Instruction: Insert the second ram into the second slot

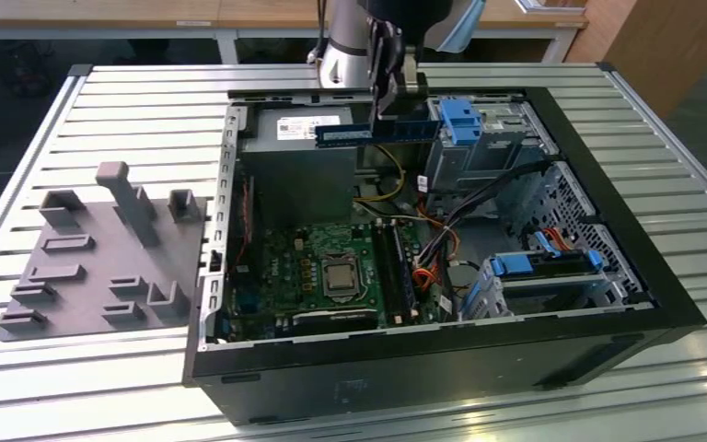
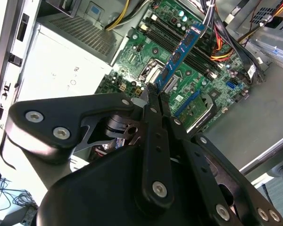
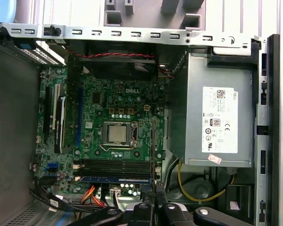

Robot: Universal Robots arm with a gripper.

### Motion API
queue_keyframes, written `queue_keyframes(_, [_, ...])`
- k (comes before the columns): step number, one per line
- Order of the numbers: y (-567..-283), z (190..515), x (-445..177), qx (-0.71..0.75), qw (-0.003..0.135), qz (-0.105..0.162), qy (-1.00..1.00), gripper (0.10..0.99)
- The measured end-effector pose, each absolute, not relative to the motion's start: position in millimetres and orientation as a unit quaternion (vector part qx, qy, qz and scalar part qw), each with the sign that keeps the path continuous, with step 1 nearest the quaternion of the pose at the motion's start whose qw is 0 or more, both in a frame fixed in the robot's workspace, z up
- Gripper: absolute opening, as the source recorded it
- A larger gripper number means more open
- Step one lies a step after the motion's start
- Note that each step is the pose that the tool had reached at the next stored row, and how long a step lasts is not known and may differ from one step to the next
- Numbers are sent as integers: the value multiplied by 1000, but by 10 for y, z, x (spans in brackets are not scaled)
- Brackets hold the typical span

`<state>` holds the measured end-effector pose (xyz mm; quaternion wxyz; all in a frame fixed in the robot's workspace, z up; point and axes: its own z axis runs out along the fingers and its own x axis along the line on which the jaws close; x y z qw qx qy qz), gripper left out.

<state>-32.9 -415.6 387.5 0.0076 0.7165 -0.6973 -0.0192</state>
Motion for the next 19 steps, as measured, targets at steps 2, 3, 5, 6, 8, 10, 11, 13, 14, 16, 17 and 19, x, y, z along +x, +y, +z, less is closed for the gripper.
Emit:
queue_keyframes(2, [-4163, 3876, -329, 716, 8, -19, -697, 137])
queue_keyframes(3, [-4168, 3876, -328, 717, 8, -19, -697, 137])
queue_keyframes(5, [-4181, 3876, -329, 716, 8, -19, -697, 137])
queue_keyframes(6, [-4187, 3875, -329, 716, 8, -19, -697, 137])
queue_keyframes(8, [-4198, 3876, -329, 716, 8, -19, -697, 137])
queue_keyframes(10, [-4203, 3875, -329, 716, 8, -19, -697, 137])
queue_keyframes(11, [-4205, 3875, -329, 716, 8, -19, -697, 137])
queue_keyframes(13, [-4211, 3875, -329, 716, 8, -19, -697, 137])
queue_keyframes(14, [-4214, 3876, -329, 716, 8, -19, -697, 137])
queue_keyframes(16, [-4222, 3876, -329, 716, 8, -19, -697, 137])
queue_keyframes(17, [-4225, 3876, -329, 716, 8, -19, -697, 137])
queue_keyframes(19, [-4233, 3876, -329, 716, 8, -19, -697, 137])
